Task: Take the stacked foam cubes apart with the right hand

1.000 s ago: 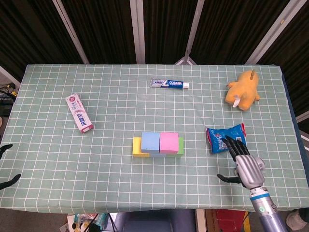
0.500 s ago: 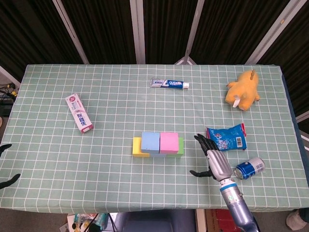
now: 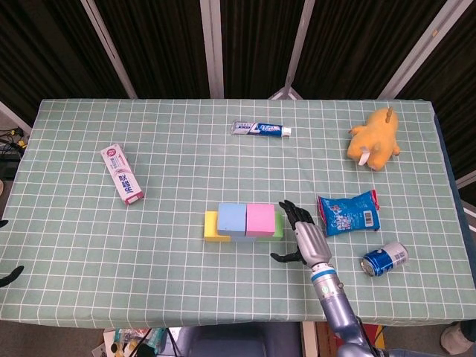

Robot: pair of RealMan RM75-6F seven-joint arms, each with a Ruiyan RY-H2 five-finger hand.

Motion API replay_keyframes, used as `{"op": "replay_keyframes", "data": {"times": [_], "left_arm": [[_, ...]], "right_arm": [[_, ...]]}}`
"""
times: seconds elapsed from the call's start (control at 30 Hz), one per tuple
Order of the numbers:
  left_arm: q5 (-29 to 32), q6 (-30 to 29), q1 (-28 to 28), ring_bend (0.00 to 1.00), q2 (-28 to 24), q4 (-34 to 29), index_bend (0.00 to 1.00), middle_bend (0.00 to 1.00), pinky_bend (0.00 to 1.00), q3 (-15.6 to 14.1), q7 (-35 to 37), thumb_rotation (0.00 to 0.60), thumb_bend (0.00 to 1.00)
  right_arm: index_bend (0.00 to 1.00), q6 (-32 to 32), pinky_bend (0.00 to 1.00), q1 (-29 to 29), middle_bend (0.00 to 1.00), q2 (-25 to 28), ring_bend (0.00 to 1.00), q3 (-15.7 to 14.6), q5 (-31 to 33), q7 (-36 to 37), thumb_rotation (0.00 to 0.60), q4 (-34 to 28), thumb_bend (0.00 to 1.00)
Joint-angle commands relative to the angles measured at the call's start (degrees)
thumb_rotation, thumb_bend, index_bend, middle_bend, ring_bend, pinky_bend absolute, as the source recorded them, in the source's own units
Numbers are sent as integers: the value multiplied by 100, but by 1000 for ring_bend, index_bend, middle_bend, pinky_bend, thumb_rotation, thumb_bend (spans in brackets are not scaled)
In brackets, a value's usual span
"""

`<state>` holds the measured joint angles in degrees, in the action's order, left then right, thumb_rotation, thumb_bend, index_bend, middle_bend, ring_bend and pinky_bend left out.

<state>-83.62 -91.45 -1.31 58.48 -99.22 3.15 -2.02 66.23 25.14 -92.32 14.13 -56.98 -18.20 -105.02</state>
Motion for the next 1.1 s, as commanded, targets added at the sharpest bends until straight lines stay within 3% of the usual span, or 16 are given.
{"op": "replay_keyframes", "data": {"times": [0.03,0.27,0.43,0.63,0.83,1.1], "left_arm": [[5,-19,-8,0,11,-1,214,0,0,9,-46,600,133],[14,-37,-14,0,42,-19,215,0,0,18,-137,600,133],[74,-13,-16,0,35,-21,217,0,0,34,-151,600,133],[78,-8,-19,0,30,-19,226,0,0,35,-146,600,133],[232,74,-9,0,23,-42,226,0,0,68,-171,600,133],[185,27,-25,0,20,-52,233,0,0,63,-183,600,132]], "right_arm": [[0,-35,0,83,0,-96,64,63,132,4,600,118,121],[0,-192,0,325,0,-341,69,190,360,74,600,467,121],[0,-192,0,431,11,-609,142,207,362,203,600,827,122],[39,-194,0,533,135,-784,226,164,346,169,600,1081,122],[160,-46,45,580,276,-1014,370,200,213,276,600,1357,129],[270,-159,203,605,473,-1053,578,213,168,505,600,1571,298]]}}
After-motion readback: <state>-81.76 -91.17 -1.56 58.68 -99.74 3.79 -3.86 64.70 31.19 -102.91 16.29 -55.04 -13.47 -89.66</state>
